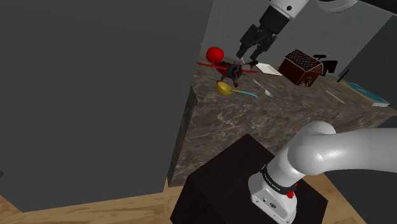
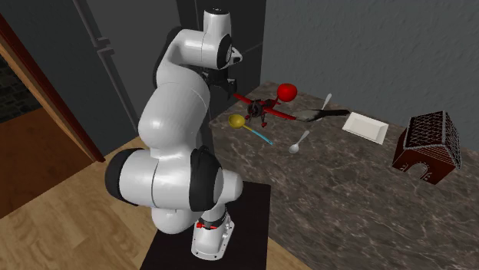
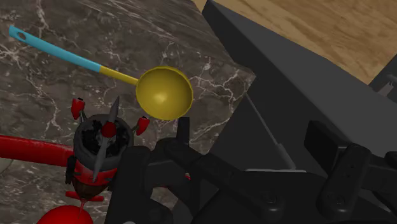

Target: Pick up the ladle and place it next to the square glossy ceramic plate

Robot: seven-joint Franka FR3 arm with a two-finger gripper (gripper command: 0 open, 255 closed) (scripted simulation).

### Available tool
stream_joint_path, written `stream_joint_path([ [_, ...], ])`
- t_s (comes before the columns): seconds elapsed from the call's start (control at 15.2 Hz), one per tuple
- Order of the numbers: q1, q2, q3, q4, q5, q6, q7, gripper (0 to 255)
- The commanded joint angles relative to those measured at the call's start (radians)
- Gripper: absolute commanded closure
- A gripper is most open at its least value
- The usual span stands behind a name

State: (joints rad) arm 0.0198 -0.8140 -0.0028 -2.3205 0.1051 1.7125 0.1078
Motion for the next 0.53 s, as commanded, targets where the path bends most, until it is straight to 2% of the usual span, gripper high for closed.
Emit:
stream_joint_path([
  [0.0, 0.000, 0.000, 0.000, 0.000, 0.000, 0.000, 0.000, 0],
  [0.46, 0.099, -0.011, -0.258, -0.104, -0.107, -0.002, -0.526, 0],
])
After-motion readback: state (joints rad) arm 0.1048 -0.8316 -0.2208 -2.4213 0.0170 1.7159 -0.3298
